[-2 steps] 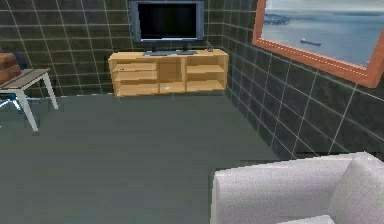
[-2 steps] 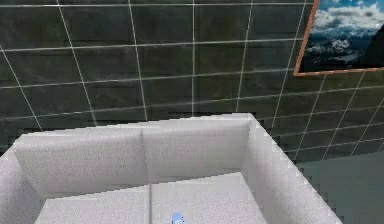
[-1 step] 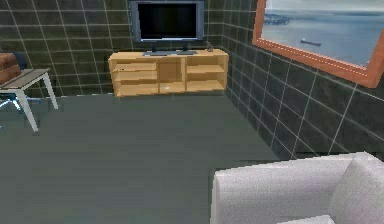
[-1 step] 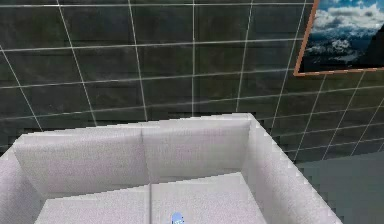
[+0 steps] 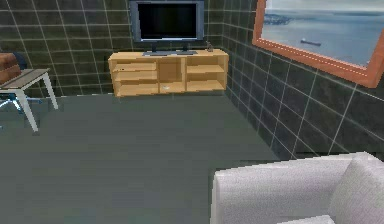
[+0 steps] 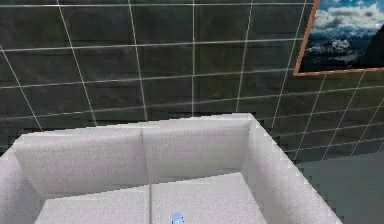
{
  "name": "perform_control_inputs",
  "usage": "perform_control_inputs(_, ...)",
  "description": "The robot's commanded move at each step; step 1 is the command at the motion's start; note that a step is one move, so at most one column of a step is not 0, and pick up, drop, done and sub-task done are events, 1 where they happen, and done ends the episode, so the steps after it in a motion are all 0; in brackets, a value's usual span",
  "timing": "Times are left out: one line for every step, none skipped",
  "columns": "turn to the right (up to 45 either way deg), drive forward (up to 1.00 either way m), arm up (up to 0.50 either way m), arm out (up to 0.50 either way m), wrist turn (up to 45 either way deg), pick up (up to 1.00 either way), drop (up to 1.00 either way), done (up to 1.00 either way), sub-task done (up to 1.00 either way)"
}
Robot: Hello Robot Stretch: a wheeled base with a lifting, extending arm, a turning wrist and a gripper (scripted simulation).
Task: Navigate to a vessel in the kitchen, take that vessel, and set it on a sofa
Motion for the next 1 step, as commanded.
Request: perform_control_inputs(0.0, 0.0, 0.0, 0.0, 0.0, 0.0, 0.0, 1.0, 0.0)
